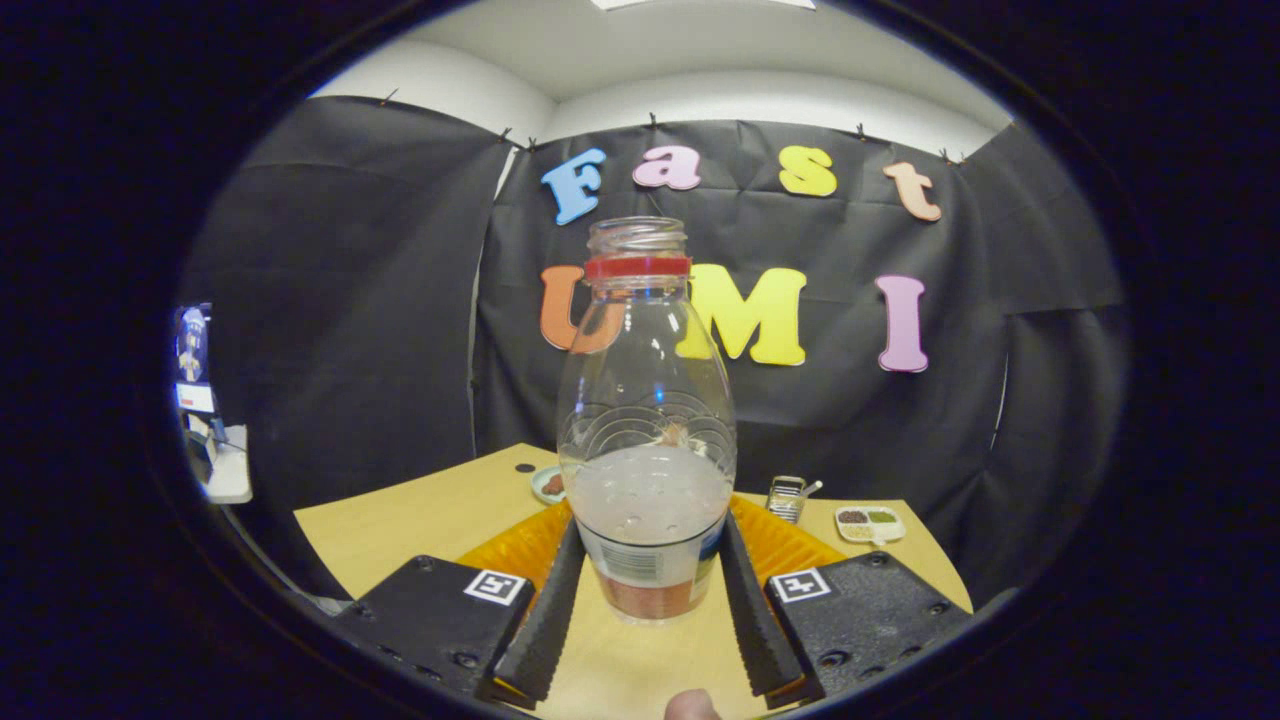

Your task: Take the bottle from table, then pour the juice into the cup, finally place the bottle on the coaster

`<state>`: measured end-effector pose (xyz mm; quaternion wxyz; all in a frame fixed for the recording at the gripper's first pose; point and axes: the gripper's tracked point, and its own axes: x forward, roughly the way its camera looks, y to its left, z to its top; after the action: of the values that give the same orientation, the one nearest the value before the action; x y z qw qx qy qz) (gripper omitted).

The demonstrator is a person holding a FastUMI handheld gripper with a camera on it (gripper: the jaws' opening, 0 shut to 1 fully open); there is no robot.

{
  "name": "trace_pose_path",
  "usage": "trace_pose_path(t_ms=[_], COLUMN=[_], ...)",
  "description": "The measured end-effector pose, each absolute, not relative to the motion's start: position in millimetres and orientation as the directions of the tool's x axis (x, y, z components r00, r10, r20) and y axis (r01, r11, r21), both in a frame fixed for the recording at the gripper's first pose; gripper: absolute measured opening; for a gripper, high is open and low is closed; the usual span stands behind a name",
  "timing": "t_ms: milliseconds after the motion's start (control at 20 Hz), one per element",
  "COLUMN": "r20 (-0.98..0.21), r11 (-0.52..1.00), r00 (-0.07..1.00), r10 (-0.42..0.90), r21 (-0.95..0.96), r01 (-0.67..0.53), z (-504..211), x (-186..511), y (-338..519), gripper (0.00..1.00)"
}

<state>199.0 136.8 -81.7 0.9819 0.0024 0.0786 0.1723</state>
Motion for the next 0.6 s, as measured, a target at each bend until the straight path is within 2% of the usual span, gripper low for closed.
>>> trace_pose_path(t_ms=[600], r20=[-0.187], r11=[0.956], r00=[0.938], r10=[0.290], r21=[0.010], r01=[-0.294], z=[-122], x=[280], y=[150], gripper=[0.75])
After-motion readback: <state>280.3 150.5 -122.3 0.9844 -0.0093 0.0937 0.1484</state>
